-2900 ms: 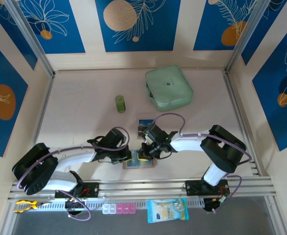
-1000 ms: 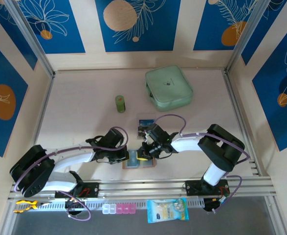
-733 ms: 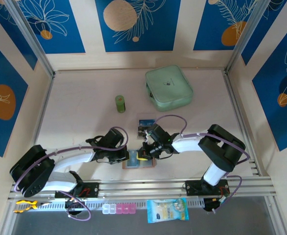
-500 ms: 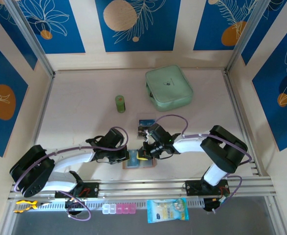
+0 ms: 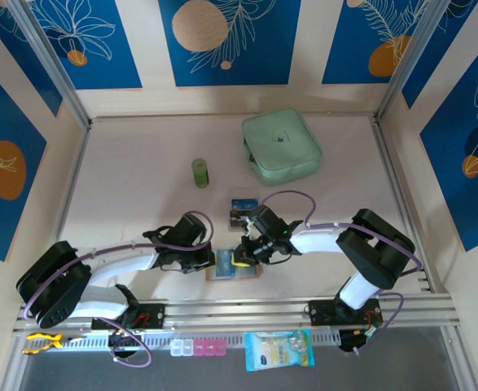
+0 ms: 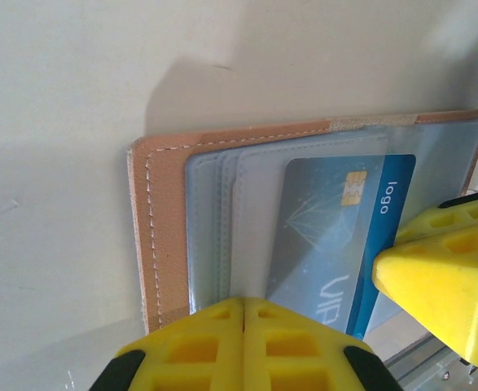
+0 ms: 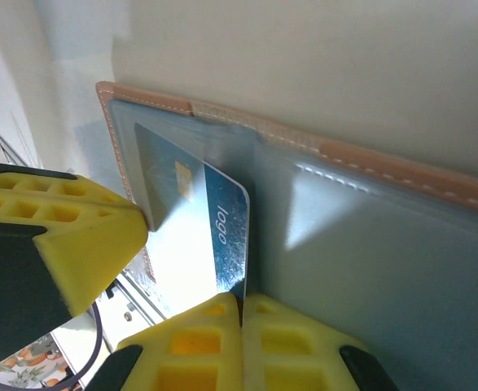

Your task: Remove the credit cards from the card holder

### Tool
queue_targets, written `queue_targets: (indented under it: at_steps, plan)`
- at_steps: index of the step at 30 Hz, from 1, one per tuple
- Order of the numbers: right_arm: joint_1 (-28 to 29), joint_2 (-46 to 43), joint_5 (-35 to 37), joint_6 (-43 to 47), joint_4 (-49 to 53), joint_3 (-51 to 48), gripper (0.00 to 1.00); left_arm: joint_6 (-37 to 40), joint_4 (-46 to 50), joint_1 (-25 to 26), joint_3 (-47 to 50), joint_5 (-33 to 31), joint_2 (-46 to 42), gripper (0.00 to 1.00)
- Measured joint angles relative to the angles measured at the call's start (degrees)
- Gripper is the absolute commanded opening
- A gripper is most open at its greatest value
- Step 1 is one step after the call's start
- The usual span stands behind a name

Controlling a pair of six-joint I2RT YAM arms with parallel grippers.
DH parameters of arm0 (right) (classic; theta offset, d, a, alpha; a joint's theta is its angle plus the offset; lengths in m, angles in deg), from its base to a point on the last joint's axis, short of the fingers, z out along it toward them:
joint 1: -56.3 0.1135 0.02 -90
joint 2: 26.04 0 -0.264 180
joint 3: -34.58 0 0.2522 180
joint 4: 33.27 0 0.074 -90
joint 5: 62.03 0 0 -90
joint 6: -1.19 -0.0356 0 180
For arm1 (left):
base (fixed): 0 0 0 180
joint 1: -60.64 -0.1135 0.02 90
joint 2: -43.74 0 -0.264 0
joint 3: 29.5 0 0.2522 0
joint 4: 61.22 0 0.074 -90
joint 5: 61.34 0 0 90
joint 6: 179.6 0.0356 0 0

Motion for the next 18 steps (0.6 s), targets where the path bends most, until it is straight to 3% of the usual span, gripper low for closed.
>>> queue_targets:
  at_steps: [8, 18]
  plan:
    - [-0.68, -1.57, 1.01, 1.18, 2.62, 0.00, 0.04, 0.02, 0.02, 0.00, 0.00, 0.00, 0.00, 0.00]
    - [-3.04, -7.21, 3.37, 6.12, 14.45, 1.16, 0.03, 0.02, 0.09, 0.00, 0.00, 0.02, 0.00, 0.01]
